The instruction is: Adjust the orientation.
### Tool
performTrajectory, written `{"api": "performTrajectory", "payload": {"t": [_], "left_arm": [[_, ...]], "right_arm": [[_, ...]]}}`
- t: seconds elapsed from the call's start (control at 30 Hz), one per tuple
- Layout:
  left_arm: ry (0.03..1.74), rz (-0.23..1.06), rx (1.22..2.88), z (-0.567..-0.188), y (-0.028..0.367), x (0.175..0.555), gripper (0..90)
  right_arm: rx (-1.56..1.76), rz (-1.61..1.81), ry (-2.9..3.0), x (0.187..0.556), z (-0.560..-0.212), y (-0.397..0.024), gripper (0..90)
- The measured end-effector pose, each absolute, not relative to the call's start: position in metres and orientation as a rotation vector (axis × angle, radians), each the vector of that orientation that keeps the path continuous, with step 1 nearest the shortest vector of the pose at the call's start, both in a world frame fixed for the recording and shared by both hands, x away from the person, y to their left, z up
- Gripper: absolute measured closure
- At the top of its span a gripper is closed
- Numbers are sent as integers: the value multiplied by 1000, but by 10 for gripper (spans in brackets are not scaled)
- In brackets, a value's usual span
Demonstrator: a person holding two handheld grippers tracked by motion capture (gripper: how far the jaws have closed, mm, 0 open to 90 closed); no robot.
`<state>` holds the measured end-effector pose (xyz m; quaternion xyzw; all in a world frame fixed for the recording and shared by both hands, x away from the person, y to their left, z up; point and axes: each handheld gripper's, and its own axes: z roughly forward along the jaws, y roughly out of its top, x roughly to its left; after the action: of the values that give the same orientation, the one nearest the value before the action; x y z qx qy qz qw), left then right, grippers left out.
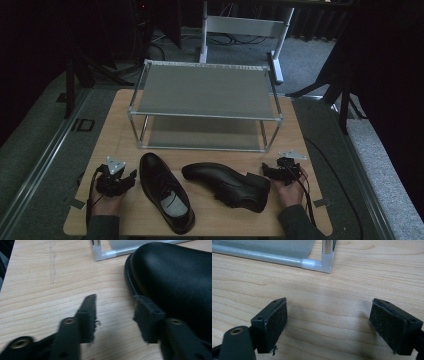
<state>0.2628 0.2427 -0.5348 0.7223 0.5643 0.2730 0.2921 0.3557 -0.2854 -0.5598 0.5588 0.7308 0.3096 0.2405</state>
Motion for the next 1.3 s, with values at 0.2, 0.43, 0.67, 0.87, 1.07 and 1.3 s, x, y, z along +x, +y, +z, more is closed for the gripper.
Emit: {"api": "performTrajectory", "payload": {"t": [0.2,0.43,0.67,0.87,1.07,1.3], "left_arm": [[1486,693,1973,-538,240,263,724],[1475,675,2035,-546,230,273,776],[1461,671,2040,-547,224,283,790],[1428,679,2071,-545,215,295,777],[1391,684,2103,-545,206,308,767],[1350,687,2125,-545,196,318,772]], "right_arm": [[1529,847,2000,356,-560,-285,145],[1528,847,2000,356,-560,-285,145],[1526,847,2001,356,-560,-285,146],[1524,848,2003,356,-560,-285,146],[1520,850,2008,356,-560,-285,145],[1513,852,2014,355,-560,-285,146]]}}
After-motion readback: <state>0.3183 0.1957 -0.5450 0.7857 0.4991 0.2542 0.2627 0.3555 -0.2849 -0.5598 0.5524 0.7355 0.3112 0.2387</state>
